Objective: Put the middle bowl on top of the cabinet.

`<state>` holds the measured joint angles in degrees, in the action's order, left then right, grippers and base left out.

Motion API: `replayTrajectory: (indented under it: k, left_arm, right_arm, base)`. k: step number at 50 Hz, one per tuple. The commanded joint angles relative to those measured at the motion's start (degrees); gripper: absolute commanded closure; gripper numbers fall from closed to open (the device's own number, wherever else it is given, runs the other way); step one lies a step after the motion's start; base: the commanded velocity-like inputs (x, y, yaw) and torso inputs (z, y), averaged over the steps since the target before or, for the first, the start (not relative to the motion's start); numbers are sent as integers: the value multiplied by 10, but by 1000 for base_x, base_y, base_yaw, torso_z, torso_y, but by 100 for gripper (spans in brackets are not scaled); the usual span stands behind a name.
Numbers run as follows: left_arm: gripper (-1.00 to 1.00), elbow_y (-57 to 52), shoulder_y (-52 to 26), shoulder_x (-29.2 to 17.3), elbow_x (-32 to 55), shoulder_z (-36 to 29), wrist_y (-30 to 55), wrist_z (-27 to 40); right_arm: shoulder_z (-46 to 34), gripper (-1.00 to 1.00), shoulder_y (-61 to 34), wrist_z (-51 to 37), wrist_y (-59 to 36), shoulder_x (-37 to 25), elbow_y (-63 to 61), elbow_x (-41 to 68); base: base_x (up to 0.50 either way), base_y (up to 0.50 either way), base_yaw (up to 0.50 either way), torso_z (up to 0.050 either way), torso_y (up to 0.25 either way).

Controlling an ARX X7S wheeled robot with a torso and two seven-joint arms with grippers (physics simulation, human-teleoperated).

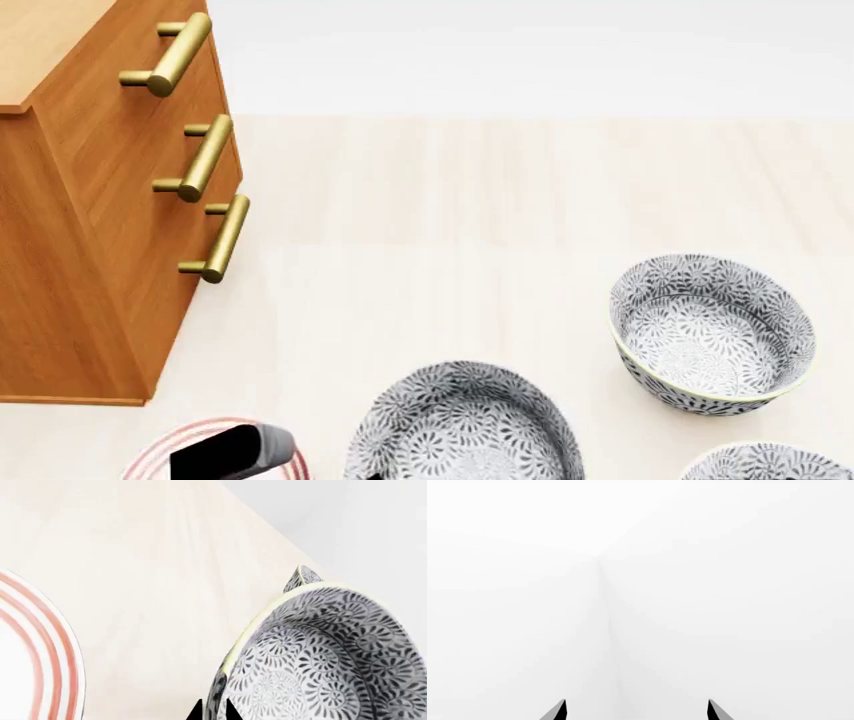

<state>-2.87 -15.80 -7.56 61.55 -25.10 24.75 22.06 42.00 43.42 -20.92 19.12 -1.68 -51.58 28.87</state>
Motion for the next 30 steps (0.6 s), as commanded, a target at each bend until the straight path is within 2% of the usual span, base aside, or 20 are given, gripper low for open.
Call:
replayTrajectory:
  k: [1,11,30]
  left_arm:
    - [100,-22,20,6,-18,8,-24,-14]
    - [100,-33,21,0,-19,0,-31,-19]
    - [100,-60,24,-12,-22,-14,-36,-17]
  right_arm:
    - [13,-100,7,16,4,7,-3,-15]
    - [13,-100,6,15,6,6,-2,-14]
    - [12,-100,9,14,12,9,-3,-13]
  base:
    - [0,0,0,0,0]
    - [0,0,0,0,0]
    - [0,0,0,26,249]
